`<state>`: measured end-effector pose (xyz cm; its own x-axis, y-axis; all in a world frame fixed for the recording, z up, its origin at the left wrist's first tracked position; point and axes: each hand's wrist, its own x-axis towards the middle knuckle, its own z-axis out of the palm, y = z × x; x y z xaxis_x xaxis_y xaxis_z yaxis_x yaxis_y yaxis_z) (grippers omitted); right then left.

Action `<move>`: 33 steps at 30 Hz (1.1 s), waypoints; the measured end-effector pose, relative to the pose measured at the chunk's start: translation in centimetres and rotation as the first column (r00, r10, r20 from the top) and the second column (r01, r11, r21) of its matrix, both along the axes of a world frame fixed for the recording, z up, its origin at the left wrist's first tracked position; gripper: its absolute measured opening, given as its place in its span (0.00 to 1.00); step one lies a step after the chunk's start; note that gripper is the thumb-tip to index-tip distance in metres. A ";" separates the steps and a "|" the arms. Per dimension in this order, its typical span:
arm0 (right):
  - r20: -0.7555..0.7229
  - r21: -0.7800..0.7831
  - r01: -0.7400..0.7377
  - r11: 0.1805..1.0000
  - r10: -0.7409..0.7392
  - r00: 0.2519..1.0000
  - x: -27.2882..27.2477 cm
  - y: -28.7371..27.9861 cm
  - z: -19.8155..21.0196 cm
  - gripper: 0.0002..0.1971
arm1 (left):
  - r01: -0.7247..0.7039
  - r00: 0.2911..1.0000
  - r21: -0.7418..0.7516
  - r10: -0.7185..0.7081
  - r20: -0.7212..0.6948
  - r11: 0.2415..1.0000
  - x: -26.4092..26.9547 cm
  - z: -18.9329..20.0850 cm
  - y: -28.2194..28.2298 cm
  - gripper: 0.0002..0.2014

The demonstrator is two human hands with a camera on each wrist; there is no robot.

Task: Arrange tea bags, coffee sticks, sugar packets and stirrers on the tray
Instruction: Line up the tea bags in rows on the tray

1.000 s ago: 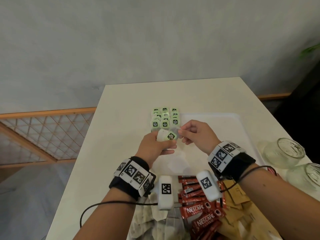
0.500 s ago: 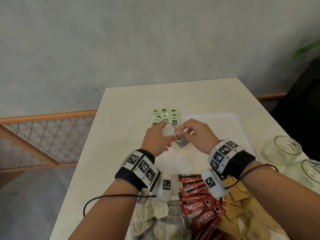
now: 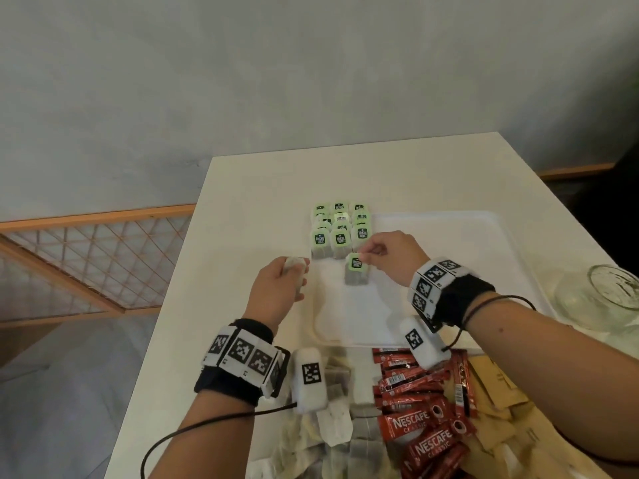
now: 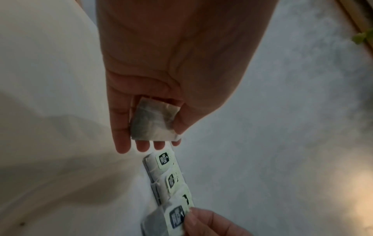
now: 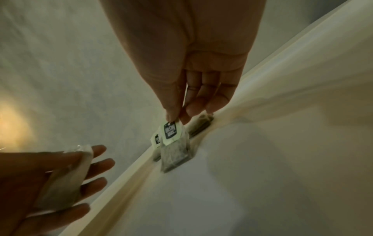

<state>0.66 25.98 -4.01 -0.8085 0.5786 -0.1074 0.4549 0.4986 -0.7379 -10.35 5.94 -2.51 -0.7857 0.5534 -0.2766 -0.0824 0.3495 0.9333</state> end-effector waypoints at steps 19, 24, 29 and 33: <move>-0.020 0.127 -0.054 0.990 0.057 0.998 -7.1 -1.2 0.5 0.04 | -0.062 0.998 0.048 0.060 0.036 0.997 -0.8 -1.9 0.2 0.16; -0.105 0.054 -0.048 0.997 0.054 0.993 -5.3 -2.0 2.0 0.08 | -0.067 0.998 0.101 0.069 -0.010 0.993 -0.2 -1.1 0.6 0.17; -0.119 -0.090 -0.111 0.990 0.100 0.988 -2.9 -3.2 3.4 0.08 | 0.008 1.000 0.094 -0.006 -0.028 0.996 1.0 0.0 1.8 0.16; -0.124 -0.104 -0.038 0.994 0.024 0.992 -1.2 -3.4 3.7 0.04 | -0.015 0.948 -0.065 -0.006 -0.318 0.998 2.0 0.3 2.6 0.13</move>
<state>-0.58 22.62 -0.36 -0.8367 0.5437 -0.0660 0.3433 0.4268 -0.8367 -8.31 8.53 -2.25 -0.8411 0.5388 -0.0472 0.2135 0.4109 0.8863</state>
